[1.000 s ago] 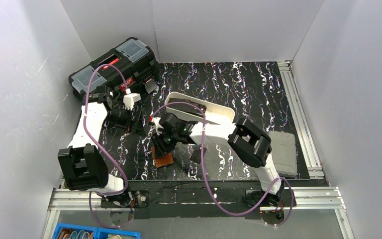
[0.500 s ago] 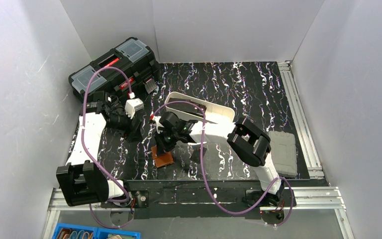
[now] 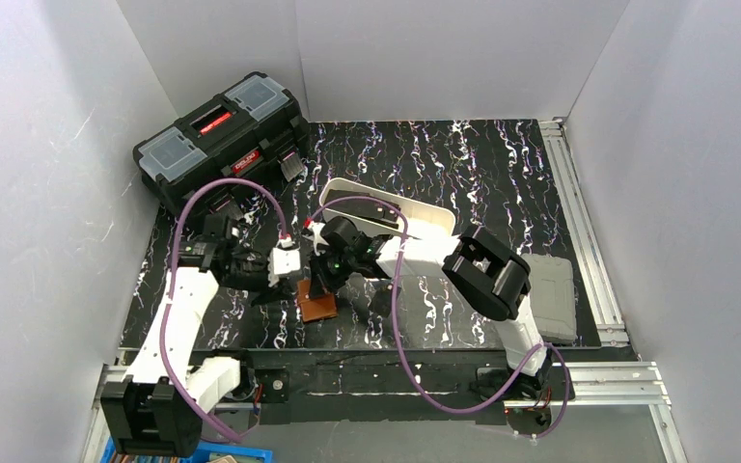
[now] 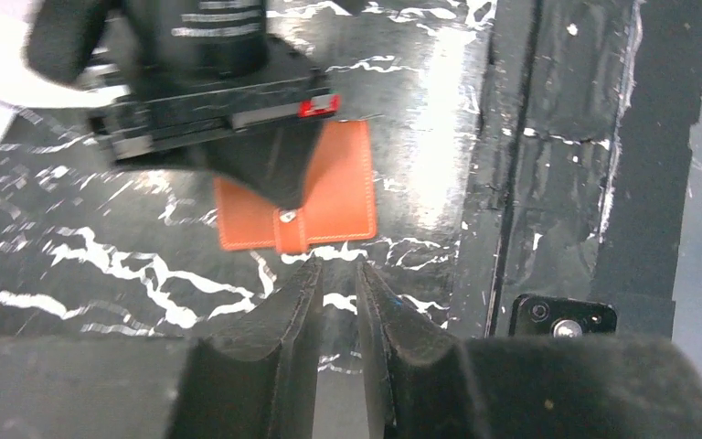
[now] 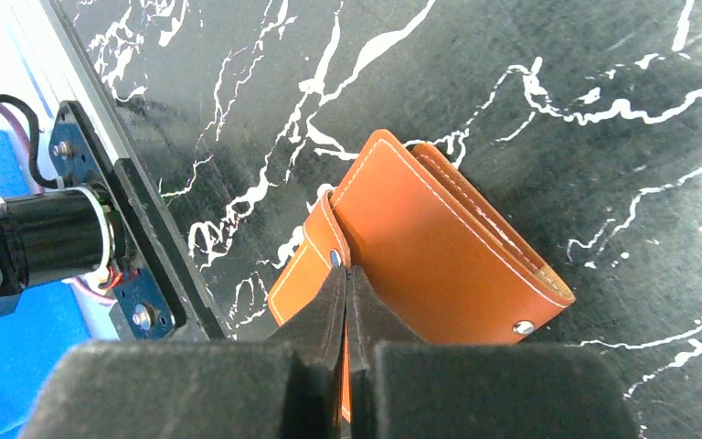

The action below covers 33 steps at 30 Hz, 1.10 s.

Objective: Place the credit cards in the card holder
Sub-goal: Close the card holder at the center of the board.

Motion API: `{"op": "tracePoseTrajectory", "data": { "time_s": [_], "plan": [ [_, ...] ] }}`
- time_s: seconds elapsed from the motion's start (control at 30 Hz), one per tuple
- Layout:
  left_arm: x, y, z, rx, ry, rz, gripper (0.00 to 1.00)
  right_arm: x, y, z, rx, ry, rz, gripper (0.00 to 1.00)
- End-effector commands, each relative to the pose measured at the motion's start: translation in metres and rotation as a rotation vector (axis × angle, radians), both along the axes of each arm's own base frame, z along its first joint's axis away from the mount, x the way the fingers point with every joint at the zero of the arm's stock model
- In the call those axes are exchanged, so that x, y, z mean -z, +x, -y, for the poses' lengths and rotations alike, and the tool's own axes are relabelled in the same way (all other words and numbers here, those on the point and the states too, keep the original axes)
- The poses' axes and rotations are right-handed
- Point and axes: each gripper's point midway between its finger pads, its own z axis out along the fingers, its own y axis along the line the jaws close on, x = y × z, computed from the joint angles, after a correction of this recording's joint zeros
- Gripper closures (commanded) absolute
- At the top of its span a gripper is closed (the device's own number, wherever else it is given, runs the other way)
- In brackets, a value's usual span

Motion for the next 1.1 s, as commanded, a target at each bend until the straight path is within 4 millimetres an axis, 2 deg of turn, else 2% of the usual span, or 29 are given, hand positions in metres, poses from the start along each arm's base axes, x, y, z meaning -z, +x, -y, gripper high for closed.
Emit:
{"op": "tracePoseTrajectory", "data": {
  "time_s": [0.0,0.17,0.3,0.4,0.57,0.8,1.07],
  "plan": [
    [0.018,0.005,0.017,0.092,-0.010,0.027,0.81,-0.009,0.012,0.005,0.045,0.036,0.018,0.99],
    [0.038,0.037,0.016,0.003,0.014,0.014,0.85,-0.001,0.013,0.008,0.057,0.031,-0.008,0.99],
    [0.051,0.054,0.014,0.001,0.040,0.054,0.85,0.005,0.015,0.012,0.066,0.025,-0.035,0.99],
    [0.060,0.054,0.014,0.028,0.042,0.056,0.84,0.008,0.018,0.015,0.071,-0.017,-0.074,0.99],
    [0.070,0.053,0.019,0.049,0.030,0.040,0.84,0.018,0.011,0.026,0.061,-0.094,-0.126,0.99],
    [0.068,0.056,0.028,0.065,0.019,0.069,0.84,0.028,0.001,0.029,0.039,-0.160,-0.217,0.99],
    [0.048,0.049,0.013,0.002,0.077,0.088,0.86,0.043,0.000,0.039,0.062,-0.288,-0.269,0.99]
  ]
}}
